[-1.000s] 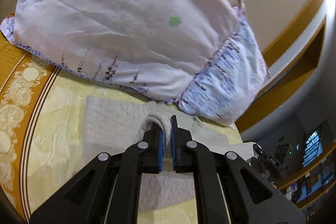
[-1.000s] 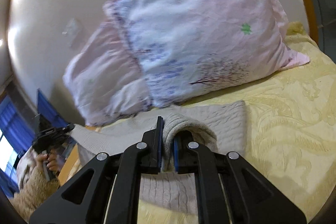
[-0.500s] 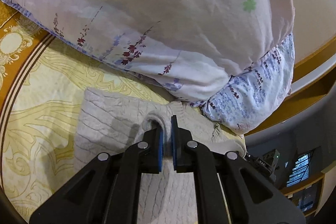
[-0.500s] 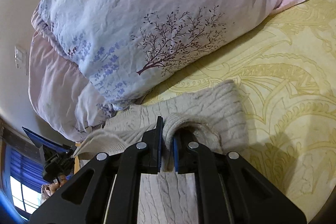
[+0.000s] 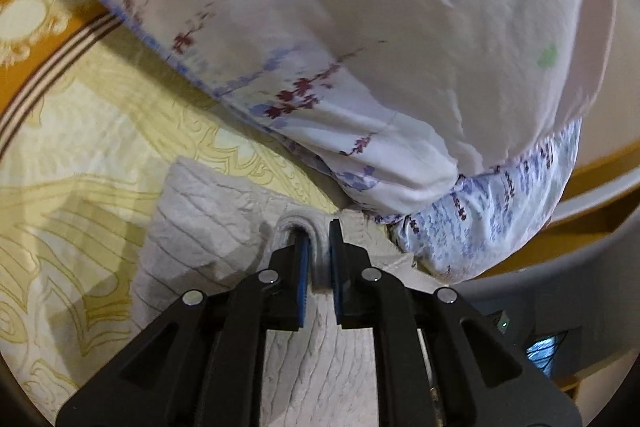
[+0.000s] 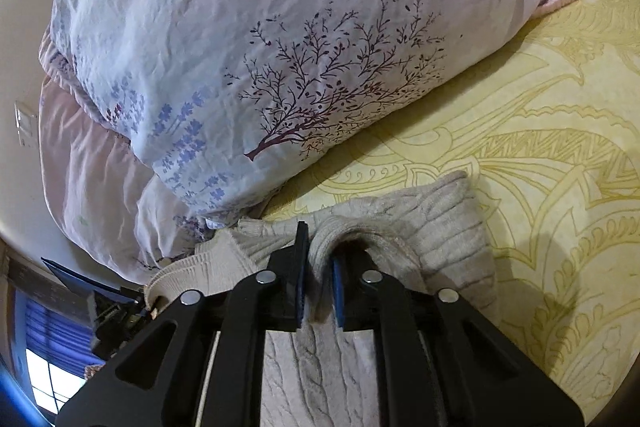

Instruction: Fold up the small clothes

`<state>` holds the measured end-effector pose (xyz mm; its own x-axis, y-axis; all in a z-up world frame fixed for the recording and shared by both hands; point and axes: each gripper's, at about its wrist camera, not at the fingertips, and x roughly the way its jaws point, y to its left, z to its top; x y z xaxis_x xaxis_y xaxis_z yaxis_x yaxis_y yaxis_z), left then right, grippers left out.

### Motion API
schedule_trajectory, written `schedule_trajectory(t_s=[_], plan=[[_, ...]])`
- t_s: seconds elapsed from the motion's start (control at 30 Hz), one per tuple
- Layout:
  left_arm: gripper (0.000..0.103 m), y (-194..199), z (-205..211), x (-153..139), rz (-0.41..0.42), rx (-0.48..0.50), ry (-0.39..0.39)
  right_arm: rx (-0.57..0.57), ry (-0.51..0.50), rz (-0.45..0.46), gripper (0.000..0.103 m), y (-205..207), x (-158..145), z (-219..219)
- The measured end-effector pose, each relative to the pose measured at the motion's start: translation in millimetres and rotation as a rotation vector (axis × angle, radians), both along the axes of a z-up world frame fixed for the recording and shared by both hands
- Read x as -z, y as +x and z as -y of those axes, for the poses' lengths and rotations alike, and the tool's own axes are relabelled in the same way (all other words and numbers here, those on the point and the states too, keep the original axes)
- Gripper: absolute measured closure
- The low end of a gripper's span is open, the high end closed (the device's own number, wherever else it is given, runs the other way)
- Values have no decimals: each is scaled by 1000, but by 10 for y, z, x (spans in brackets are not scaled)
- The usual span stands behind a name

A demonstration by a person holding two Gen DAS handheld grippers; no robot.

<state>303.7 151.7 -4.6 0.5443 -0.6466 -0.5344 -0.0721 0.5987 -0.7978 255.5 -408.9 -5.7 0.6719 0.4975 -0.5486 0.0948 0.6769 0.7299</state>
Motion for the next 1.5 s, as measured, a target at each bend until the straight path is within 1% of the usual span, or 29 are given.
schedule_trajectory(t_s=[0.03,0.07,0.1,0.13,0.17,0.2,0.23,0.3,0.33,0.37,0.4,0.47,0.5,0.6,0.63,0.73,0.77,0.8,0.87,0.93,0.97,1.1,1.17,1.2,1.27,1.37,1.4,1.47,1.5], plan=[[83,-1,-2,7,-1,-2,-5,-1,13,3,79,-4,2,17],[77,-4,2,6,1,-3,-12,-3,29,11,68,-7,-6,24],[59,-12,-2,-11,8,-13,-13,2,39,23,56,-20,-25,32],[47,-24,-11,-41,23,-22,-17,12,37,33,51,-47,-48,60],[41,-40,-27,-96,42,-29,-20,31,20,53,37,-90,-96,82],[29,-52,-40,-139,49,-36,-10,43,7,73,28,-129,-133,101],[26,-74,-66,-186,59,-44,-6,50,-13,98,28,-187,-182,125],[26,-123,-114,-262,75,-38,-7,41,-48,118,28,-270,-224,144],[26,-156,-138,-295,79,-32,7,34,-78,122,29,-321,-241,146],[26,-211,-156,-336,83,-18,43,28,-137,119,29,-396,-254,145],[27,-248,-165,-356,87,-6,68,22,-182,118,32,-456,-253,141],[31,-350,-167,-399,104,30,138,1,-264,105,37,-599,-223,138],[34,-417,-153,-422,115,53,183,-6,-285,95,41,-658,-192,144],[38,-603,-72,-461,147,106,305,-25,-321,66,50,-783,-88,126],[40,-656,-38,-467,155,122,341,-29,-331,63,52,-811,-72,113],[42,-815,71,-454,178,159,443,-47,-384,57,55,-920,-11,68],[42,-855,95,-450,184,166,471,-52,-400,57,59,-946,-3,42],[43,-898,138,-435,190,175,506,-56,-419,57,64,-970,8,24],[48,-935,187,-410,192,188,544,-65,-444,52,70,-1001,28,-6],[57,-943,260,-357,181,201,588,-68,-458,51,72,-1025,41,-23],[59,-941,287,-318,172,209,600,-71,-462,51,72,-1044,49,-22],[69,-924,336,-210,143,221,600,-80,-484,58,86,-1083,49,-44],[82,-921,347,-173,133,224,610,-74,-484,70,90,-1126,16,-28],[96,-922,348,-147,122,227,611,-69,-481,78,93,-1150,-7,-17],[96,-935,324,-122,113,230,586,-67,-470,91,95,-1191,-43,-6],[97,-1002,255,-156,129,233,560,-61,-472,96,95,-1270,-83,-7],[97,-1037,232,-174,139,238,558,-60,-478,91,95,-1281,-78,-9],[97,-1082,196,-184,150,237,580,-59,-516,60,95,-1257,-15,-29],[97,-1074,170,-156,141,234,579,-60,-526,42,95,-1224,31,-37]])
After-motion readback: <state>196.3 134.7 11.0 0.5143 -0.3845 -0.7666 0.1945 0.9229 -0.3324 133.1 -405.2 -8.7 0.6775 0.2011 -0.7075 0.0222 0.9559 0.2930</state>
